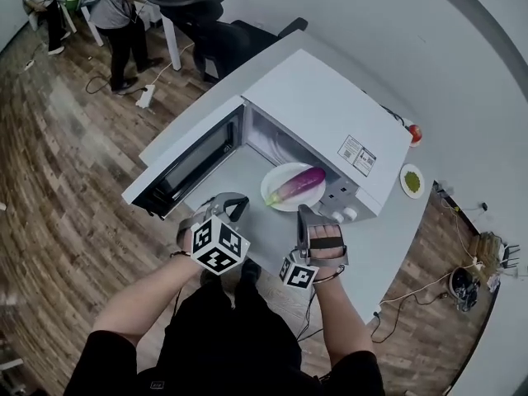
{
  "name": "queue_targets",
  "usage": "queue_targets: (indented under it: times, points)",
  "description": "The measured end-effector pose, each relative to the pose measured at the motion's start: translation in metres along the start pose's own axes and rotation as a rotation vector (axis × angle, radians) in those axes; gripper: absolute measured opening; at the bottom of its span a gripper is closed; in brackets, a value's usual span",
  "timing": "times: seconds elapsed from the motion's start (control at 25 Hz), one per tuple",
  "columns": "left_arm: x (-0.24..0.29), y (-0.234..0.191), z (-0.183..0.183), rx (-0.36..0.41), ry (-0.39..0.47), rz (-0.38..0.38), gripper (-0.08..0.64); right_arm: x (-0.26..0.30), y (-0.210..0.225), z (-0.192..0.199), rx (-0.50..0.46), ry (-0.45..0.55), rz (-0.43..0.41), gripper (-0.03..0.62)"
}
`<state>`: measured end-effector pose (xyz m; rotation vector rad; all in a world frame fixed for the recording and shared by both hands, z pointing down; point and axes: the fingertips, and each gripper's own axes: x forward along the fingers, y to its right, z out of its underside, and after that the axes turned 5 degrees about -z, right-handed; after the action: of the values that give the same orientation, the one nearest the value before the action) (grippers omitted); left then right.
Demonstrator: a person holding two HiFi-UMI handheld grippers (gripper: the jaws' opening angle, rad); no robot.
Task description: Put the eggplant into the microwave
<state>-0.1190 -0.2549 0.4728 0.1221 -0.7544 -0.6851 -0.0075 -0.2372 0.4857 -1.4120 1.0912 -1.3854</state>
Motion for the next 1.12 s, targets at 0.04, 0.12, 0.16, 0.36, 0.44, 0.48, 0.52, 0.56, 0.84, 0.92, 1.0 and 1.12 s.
queue_targets:
  times: [0.04, 0.12, 0.16, 0.36, 0.44, 0.48, 0.52, 0.56, 0.84, 0.92, 1.0, 1.12]
  points:
    - [0.001, -0.001, -0.001, 0.004, 0.005, 0.01, 0.009, 0.004, -0.005, 0.002, 0.006, -0.023, -0.013, 0.021]
    - [0.001, -0.002, 0.0, 0.002, 0.016, 0.035, 0.008, 0.009, -0.017, 0.007, 0.01, -0.072, -0.04, 0.021]
    - [0.001, -0.003, 0.0, -0.004, 0.022, 0.05, 0.008, 0.011, -0.021, 0.008, 0.008, -0.093, -0.048, 0.021]
    - [0.008, -0.005, 0.0, 0.042, 0.073, 0.106, 0.008, 0.026, -0.028, 0.009, 0.015, -0.189, -0.051, 0.021]
    - [0.013, -0.007, 0.002, 0.046, 0.088, 0.12, 0.008, 0.033, -0.03, 0.008, 0.033, -0.224, -0.049, 0.021]
    - [0.015, -0.008, 0.003, 0.045, 0.093, 0.127, 0.009, 0.037, -0.03, 0.006, 0.041, -0.235, -0.047, 0.021]
    - [0.017, -0.009, 0.004, 0.047, 0.098, 0.133, 0.009, 0.041, -0.03, 0.004, 0.049, -0.241, -0.045, 0.021]
    - [0.02, -0.01, 0.005, 0.052, 0.101, 0.139, 0.009, 0.045, -0.029, 0.002, 0.055, -0.242, -0.042, 0.021]
    - [0.04, -0.009, 0.007, 0.06, 0.115, 0.166, 0.009, 0.068, -0.046, 0.01, 0.103, -0.31, -0.061, 0.021]
    - [0.044, -0.007, 0.005, 0.064, 0.131, 0.172, 0.009, 0.073, -0.05, 0.013, 0.111, -0.325, -0.059, 0.021]
    - [0.049, -0.006, 0.004, 0.061, 0.147, 0.18, 0.009, 0.079, -0.054, 0.017, 0.12, -0.343, -0.062, 0.021]
    - [0.055, -0.005, 0.007, 0.052, 0.156, 0.187, 0.009, 0.086, -0.06, 0.017, 0.122, -0.352, -0.073, 0.021]
